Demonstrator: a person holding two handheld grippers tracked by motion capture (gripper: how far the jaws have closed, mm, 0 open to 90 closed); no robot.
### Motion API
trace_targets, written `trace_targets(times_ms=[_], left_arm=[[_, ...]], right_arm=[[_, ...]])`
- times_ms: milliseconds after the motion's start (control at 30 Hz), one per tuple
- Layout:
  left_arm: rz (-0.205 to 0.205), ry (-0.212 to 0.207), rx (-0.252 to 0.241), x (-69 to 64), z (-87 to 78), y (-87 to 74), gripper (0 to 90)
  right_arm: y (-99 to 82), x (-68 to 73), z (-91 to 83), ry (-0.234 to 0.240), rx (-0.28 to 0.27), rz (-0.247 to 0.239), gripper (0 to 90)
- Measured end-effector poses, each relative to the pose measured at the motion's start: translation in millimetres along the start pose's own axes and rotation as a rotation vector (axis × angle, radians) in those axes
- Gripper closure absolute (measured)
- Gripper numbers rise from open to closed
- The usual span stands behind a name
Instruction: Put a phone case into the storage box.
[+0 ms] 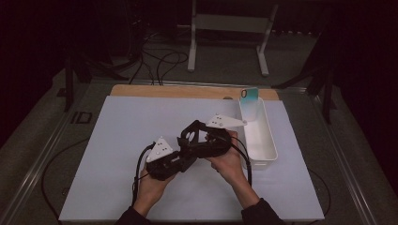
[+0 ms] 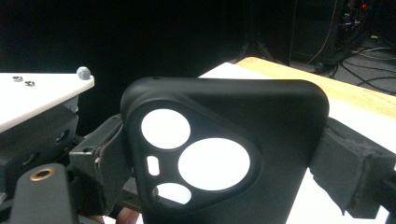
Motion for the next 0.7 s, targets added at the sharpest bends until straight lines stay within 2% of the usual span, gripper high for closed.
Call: trace_targets(times_ms=[200, 333, 433, 467, 500, 633, 700], left_arm=[[0.006, 0.007, 0.001, 0.8, -2.5, -0.3, 67.1], [0.006, 0.038, 0.013, 2.0, -3.8, -1.3, 48.5], [-0.002, 0.085, 0.012, 4.1, -6.6, -2.5, 32.0], [-0.006, 0.114, 0.011, 5.0, -7.9, -2.9, 26.1], [-0.012, 0.124, 0.011, 5.8, -8.5, -3.0, 18.1], [-0.023, 0.15, 0.016, 10.1, -14.3, -4.4, 5.3], [-0.019, 0.154, 0.015, 11.7, -17.9, -5.2, 1.8]], right_arm=[[-1.2, 0.4, -0.8, -0.006, 0.004, -0.013, 13.8], [-1.4, -1.4, -2.4, -0.018, -0.005, -0.009, 13.8], [-1.1, -3.5, -3.7, -0.024, -0.015, -0.001, 13.8], [-1.0, -4.1, -4.2, -0.024, -0.017, 0.001, 13.9], [-1.0, -4.6, -4.6, -0.025, -0.021, 0.002, 13.9], [-0.8, -6.5, -5.9, -0.028, -0.024, 0.009, 13.9], [-0.8, -7.4, -6.1, -0.029, -0.023, 0.01, 13.9]])
Point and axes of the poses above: each handheld gripper's, and its own axes: z roughly forward along the jaws, y roughly out of its top, x roughly to its left, the point moved 1 cm from there along z, roughly forward along the jaws, and after that the axes turned 10 degrees about z, right-handed, at the moved point
